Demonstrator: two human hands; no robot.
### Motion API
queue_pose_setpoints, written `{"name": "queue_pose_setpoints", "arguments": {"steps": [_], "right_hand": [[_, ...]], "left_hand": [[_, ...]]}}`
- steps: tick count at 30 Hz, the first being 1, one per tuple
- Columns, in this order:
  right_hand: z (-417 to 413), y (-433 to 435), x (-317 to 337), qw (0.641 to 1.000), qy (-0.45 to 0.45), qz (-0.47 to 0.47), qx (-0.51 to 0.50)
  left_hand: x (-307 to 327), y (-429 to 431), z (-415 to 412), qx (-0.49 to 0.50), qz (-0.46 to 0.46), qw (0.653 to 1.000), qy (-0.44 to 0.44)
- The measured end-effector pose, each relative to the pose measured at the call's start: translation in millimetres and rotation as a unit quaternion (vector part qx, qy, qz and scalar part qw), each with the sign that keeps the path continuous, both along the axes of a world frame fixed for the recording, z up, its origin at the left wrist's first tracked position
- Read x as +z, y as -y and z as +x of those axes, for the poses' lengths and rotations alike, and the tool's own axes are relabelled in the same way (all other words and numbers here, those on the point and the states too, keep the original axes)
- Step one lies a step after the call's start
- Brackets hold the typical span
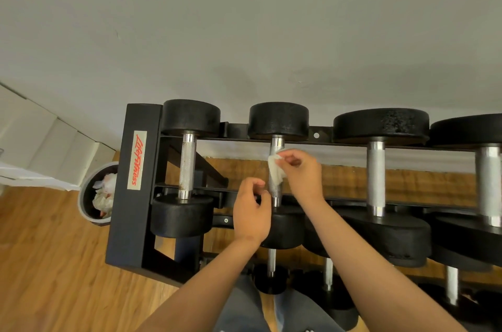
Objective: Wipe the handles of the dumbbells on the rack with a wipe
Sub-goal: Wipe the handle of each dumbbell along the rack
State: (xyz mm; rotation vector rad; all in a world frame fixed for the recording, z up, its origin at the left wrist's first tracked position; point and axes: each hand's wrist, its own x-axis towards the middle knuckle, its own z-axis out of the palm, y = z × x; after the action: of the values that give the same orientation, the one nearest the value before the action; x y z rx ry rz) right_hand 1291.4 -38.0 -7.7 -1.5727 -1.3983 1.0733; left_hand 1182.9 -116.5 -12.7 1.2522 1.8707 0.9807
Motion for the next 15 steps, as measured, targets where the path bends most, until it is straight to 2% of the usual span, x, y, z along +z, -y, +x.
{"name": "queue_pose_setpoints", "arguments": {"steps": [4,10,15], "right_hand": [[-9.0,-19.0,5.8,0.998,-0.008,0.013,-0.054],[-4.4,14.0,-9.7,0.997,-0.039,0.026,-0.064],[-11.0,-15.2,5.3,0.992,-0.056,0.019,-0.111]], "left_hand": [[-0.1,-0.1,-0.2,0.003,-0.003,1.000,0.002],[-0.5,-1.1,2.0,0.008,-0.002,1.000,0.003],[0.2,-0.4,1.1,0.007,-0.001,1.000,0.009]]}}
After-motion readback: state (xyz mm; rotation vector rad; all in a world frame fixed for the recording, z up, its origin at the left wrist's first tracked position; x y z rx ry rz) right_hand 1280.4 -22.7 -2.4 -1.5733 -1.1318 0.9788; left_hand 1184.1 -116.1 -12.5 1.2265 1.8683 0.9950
